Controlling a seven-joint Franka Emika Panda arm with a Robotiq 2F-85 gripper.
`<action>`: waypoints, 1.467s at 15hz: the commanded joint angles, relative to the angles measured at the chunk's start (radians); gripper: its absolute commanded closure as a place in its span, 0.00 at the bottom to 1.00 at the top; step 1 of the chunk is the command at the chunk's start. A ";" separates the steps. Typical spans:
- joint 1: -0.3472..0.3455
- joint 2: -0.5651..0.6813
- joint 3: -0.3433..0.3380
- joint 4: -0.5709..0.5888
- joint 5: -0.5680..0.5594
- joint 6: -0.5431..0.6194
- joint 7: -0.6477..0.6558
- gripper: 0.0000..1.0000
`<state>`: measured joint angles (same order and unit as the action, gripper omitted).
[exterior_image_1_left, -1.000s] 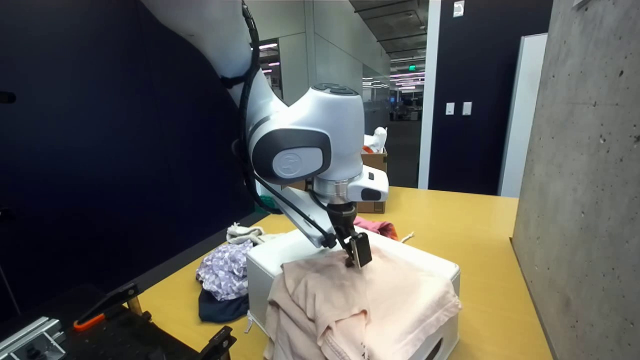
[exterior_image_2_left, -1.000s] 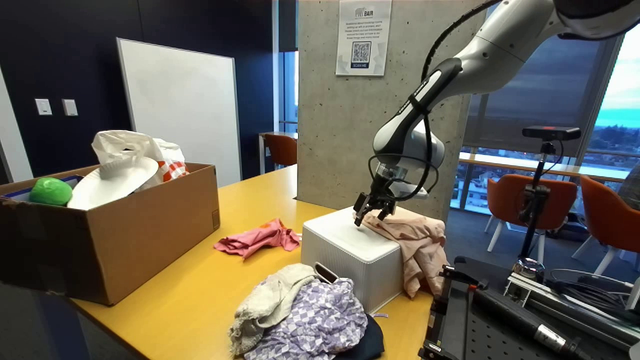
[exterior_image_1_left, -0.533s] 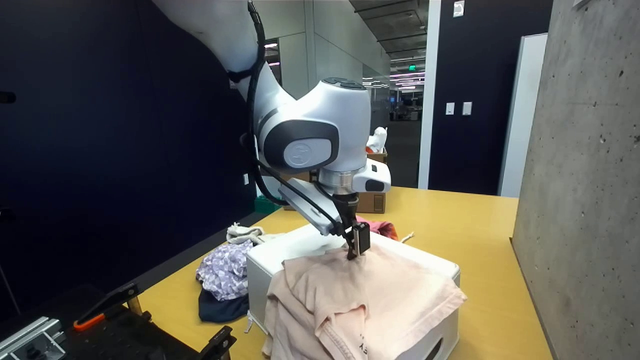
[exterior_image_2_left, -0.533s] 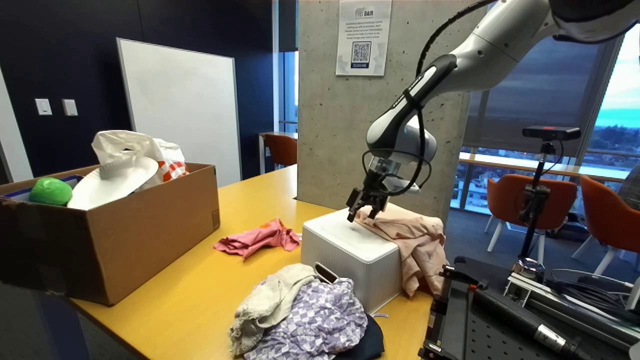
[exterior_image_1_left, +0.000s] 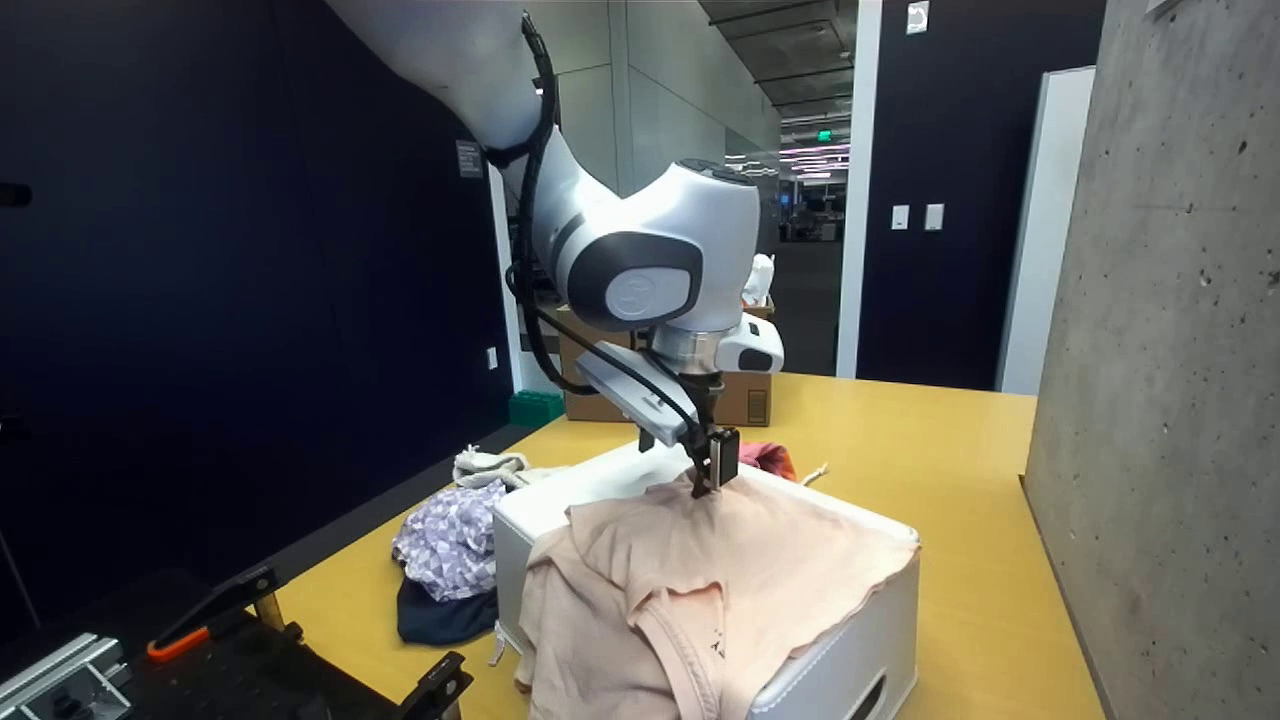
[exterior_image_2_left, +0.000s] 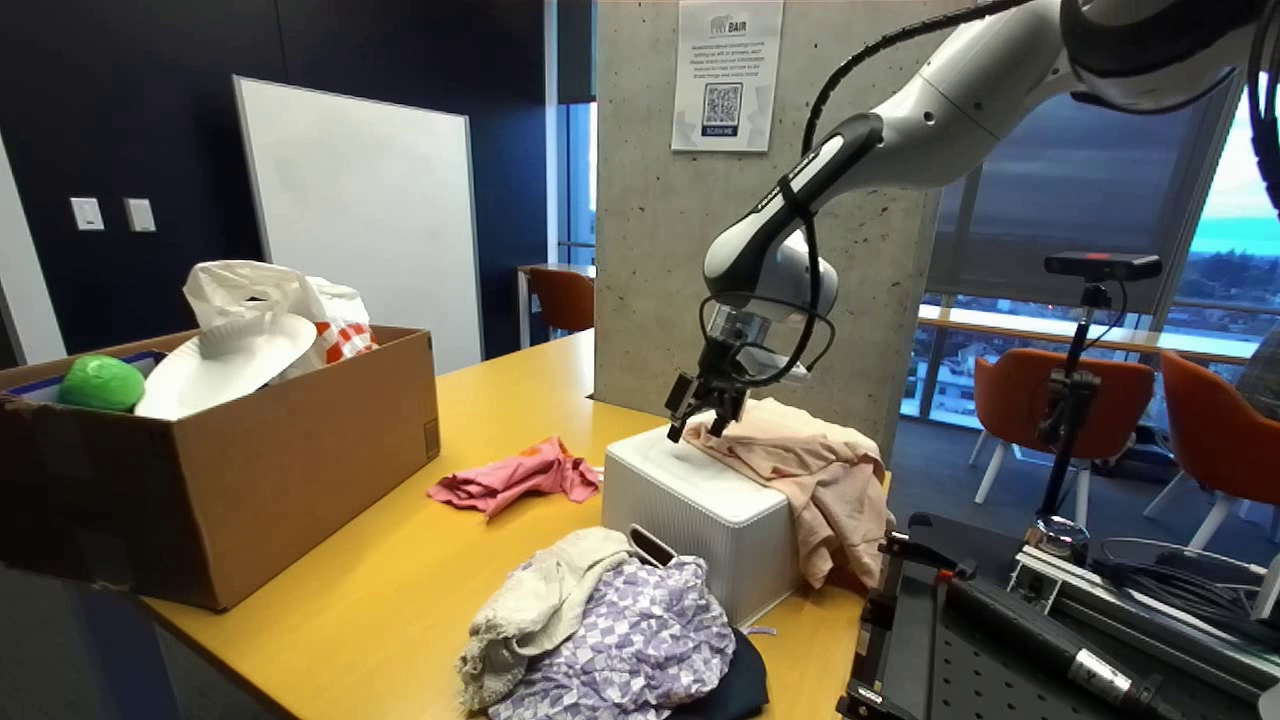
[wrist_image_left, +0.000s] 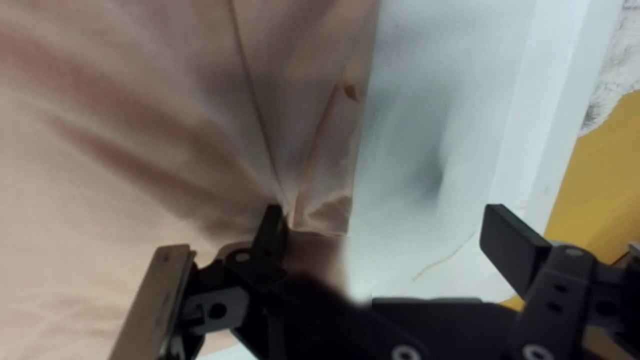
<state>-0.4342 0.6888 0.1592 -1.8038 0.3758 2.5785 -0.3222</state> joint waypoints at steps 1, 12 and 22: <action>0.045 0.072 -0.028 0.118 -0.021 -0.075 0.007 0.00; 0.100 0.160 -0.070 0.315 -0.059 -0.185 0.028 0.00; 0.132 0.278 -0.073 0.566 -0.102 -0.323 0.057 0.00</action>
<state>-0.3323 0.9056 0.1038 -1.3599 0.3004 2.3195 -0.2960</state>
